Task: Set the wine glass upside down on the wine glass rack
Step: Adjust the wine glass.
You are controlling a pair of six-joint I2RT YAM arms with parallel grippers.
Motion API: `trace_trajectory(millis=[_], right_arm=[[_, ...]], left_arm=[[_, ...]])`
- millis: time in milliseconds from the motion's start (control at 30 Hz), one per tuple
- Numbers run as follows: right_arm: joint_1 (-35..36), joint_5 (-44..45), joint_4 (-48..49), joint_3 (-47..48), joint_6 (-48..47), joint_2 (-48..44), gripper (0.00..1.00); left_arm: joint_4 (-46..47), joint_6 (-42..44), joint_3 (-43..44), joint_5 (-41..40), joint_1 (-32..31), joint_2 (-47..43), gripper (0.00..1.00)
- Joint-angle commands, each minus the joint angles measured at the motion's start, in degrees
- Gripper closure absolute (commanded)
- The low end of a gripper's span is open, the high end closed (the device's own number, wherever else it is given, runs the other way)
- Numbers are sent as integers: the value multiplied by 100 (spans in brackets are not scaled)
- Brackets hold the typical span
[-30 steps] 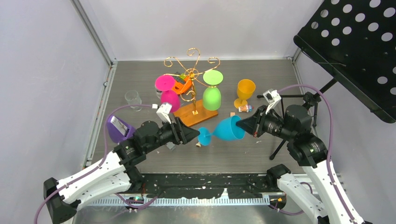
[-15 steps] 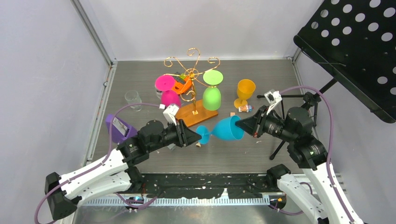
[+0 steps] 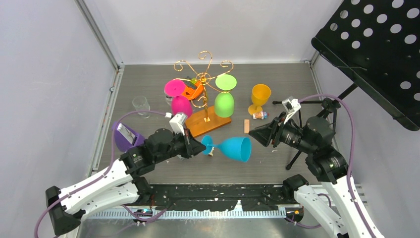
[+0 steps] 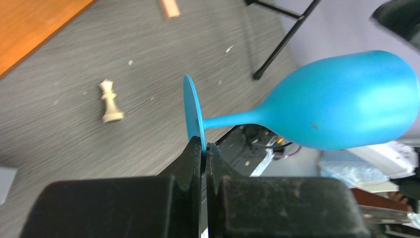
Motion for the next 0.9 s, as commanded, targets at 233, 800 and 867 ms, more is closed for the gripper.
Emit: trace_trajectory(millis=[233, 800, 867], right_arm=[[-2, 616, -79, 123, -480, -41, 49], [-3, 511, -418, 268, -742, 145, 47], [-3, 407, -473, 288, -818, 172, 44]], left_arm=[[-1840, 398, 99, -1168, 9, -733, 100], [-1747, 291, -459, -345, 536, -919, 100], [-1924, 406, -375, -331, 535, -878, 100]])
